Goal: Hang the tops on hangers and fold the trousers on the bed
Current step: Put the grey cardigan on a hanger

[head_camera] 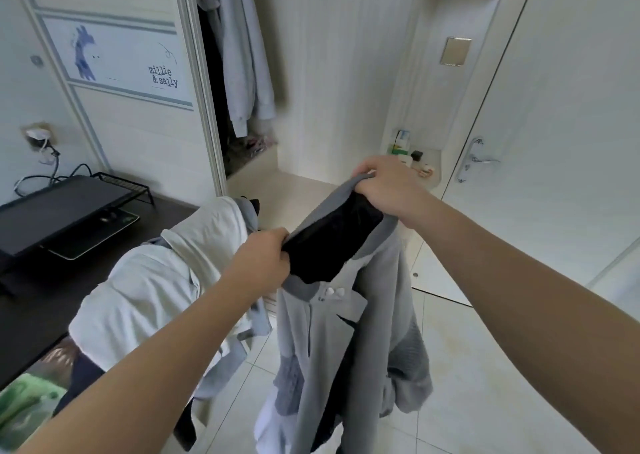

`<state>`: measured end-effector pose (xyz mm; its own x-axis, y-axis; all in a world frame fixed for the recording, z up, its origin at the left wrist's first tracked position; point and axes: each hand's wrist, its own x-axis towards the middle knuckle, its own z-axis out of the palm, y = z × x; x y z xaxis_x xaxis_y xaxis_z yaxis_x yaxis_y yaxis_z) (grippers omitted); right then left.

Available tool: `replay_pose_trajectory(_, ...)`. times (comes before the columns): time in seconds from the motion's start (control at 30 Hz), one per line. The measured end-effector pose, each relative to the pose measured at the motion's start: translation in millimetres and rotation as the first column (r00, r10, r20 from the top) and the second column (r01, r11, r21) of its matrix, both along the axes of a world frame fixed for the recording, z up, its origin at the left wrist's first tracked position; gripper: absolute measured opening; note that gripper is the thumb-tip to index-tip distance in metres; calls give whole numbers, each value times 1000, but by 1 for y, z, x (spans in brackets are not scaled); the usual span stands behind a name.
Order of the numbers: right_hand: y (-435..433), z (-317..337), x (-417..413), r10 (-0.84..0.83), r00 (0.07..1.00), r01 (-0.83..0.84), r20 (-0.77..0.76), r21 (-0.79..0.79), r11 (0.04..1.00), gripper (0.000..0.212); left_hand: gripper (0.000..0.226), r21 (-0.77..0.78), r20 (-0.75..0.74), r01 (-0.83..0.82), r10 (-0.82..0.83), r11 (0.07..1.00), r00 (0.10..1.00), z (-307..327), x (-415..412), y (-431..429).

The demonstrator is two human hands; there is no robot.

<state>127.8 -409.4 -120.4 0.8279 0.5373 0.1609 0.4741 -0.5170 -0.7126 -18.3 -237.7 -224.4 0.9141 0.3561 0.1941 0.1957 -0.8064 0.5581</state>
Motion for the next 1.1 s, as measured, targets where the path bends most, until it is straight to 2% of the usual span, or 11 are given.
replay_pose_trajectory(0.1, -5, -4, 21, 4, 993, 13, 122, -140, 990, 20, 13, 61, -156, 3, 7, 998, 988, 7, 12, 19)
replay_pose_trajectory(0.2, -4, -2, 40, 13, 992, 10, 129, -180, 984, 25, 17, -15, -276, 67, -68, 998, 959, 11, 30, 22)
replay_pose_trajectory(0.3, 0, 2, 60, 4, 993, 16, 114, -167, 986, 31, 13, -281, -283, 41, -124, 959, 951, 12, 51, 20)
replay_pose_trajectory(0.33, 2, 5, 69, -8, 993, 26, 117, -149, 988, 33, 5, -409, -248, 14, -126, 913, 961, 12, 60, 23)
replay_pose_trajectory(0.43, 9, 21, 104, -15, 991, 25, 134, -73, 997, 31, 14, -705, -167, -59, -86, 706, 982, 26, 86, 36)
replay_pose_trajectory(0.47, 13, 29, 116, -4, 989, 12, 145, -54, 998, 28, 14, -713, -121, -46, -58, 700, 991, 33, 96, 42)
replay_pose_trajectory(0.6, 36, 71, 166, 51, 977, -45, 207, -36, 998, 12, 34, -527, 128, 0, 80, 850, 989, 91, 140, 69)
replay_pose_trajectory(0.73, 59, 129, 215, 63, 945, -50, 322, -50, 998, 8, 48, -365, 278, 54, 53, 929, 959, 173, 186, 98)
replay_pose_trajectory(0.83, 83, 170, 232, 136, 876, -90, 462, -120, 989, 15, 41, -357, 384, 15, 132, 934, 914, 225, 224, 122)
replay_pose_trajectory(0.97, 122, 211, 242, 213, 857, -189, 469, -99, 977, 13, 22, -380, 491, 16, 188, 925, 850, 291, 262, 146)
replay_pose_trajectory(1.1, 162, 256, 255, 172, 799, -154, 577, -80, 985, 22, 24, -375, 517, -10, 218, 927, 828, 339, 298, 162)
